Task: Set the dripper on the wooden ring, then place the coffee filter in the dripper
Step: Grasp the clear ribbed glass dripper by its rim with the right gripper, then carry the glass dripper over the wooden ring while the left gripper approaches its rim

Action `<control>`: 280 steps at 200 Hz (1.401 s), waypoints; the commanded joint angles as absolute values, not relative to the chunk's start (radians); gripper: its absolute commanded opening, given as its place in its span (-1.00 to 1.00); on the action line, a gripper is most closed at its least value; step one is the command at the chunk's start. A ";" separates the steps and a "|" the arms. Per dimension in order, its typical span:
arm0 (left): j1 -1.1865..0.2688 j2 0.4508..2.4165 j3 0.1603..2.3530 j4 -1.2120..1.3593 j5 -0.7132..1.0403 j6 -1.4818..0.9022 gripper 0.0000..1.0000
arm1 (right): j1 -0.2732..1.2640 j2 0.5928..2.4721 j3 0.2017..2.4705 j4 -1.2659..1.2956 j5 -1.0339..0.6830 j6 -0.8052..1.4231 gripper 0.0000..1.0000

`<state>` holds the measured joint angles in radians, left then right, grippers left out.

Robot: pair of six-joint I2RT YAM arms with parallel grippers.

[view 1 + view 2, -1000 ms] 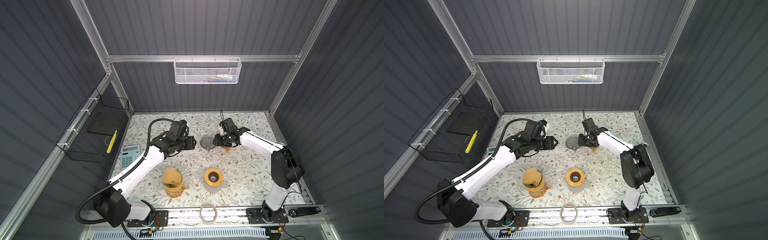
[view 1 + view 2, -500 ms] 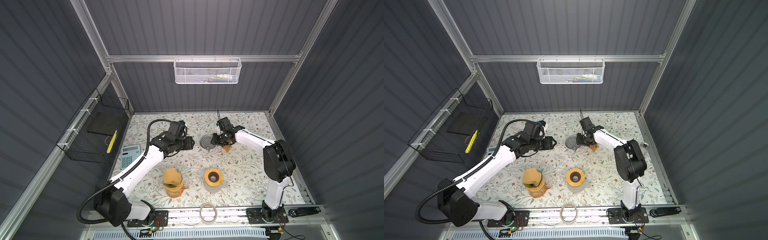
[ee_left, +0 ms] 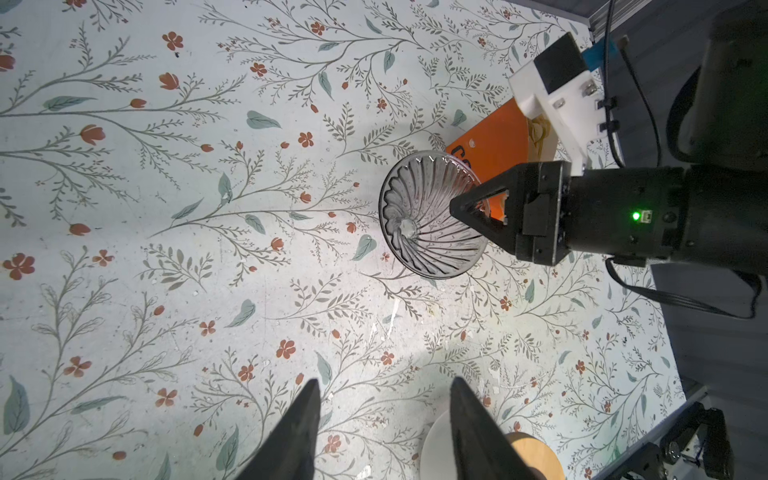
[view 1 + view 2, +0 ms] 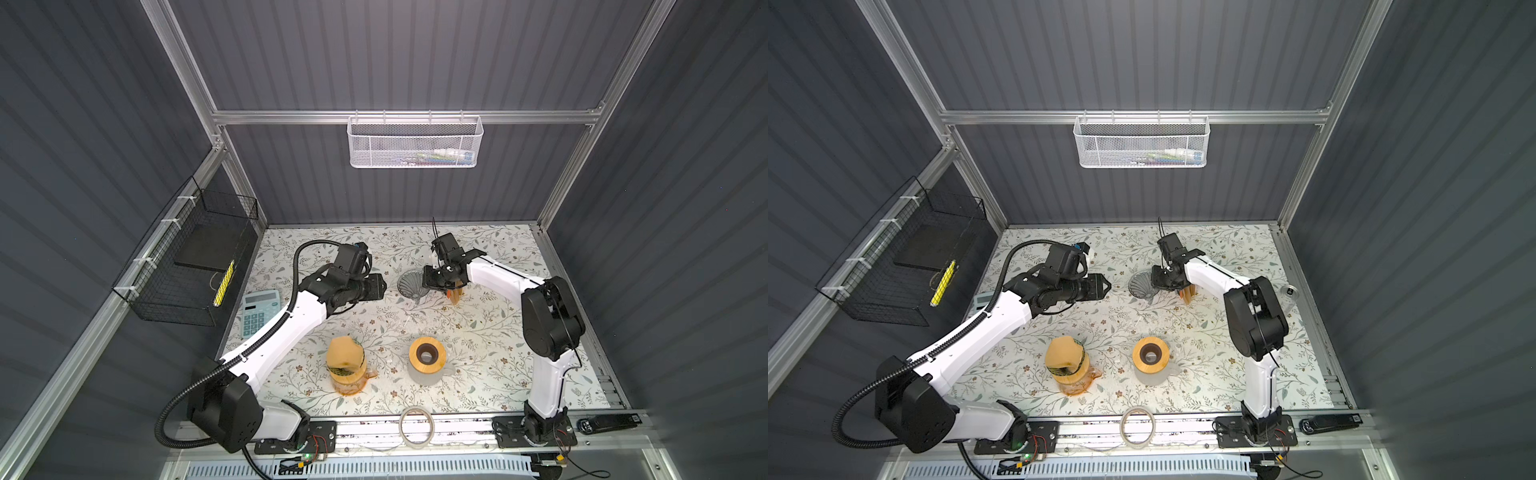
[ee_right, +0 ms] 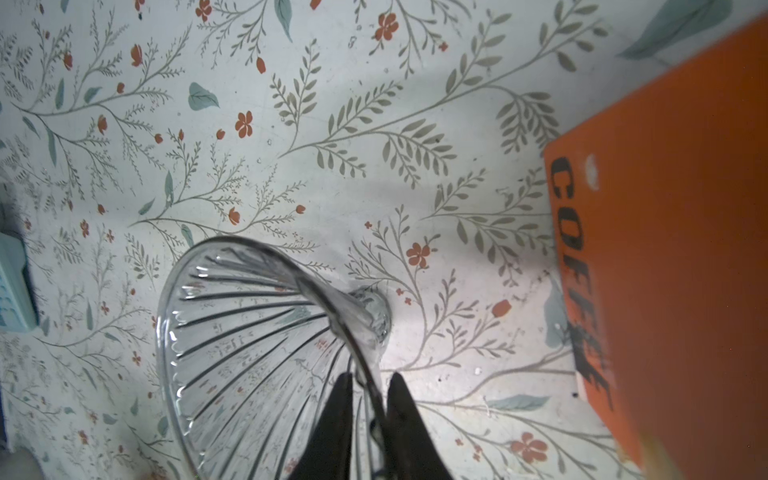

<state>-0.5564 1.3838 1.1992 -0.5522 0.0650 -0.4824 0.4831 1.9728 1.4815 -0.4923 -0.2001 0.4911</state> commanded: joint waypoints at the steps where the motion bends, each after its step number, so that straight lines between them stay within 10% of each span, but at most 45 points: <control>1: -0.549 1.361 1.189 -0.554 0.078 -0.461 0.02 | 0.478 1.993 1.509 -0.516 -0.206 0.495 -0.76; 34: -0.546 1.347 1.183 -0.561 0.071 -0.463 0.01 | 0.477 1.981 1.511 -0.516 -0.230 0.506 -1.00; 280: -0.546 1.237 1.209 -0.745 0.046 -0.453 -0.03 | 0.589 1.255 1.224 -0.855 -0.376 0.458 -1.00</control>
<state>-0.5545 1.2457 1.1881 -0.6987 0.0181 -0.4782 0.5591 1.3029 1.2449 -0.7795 -0.3538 0.4694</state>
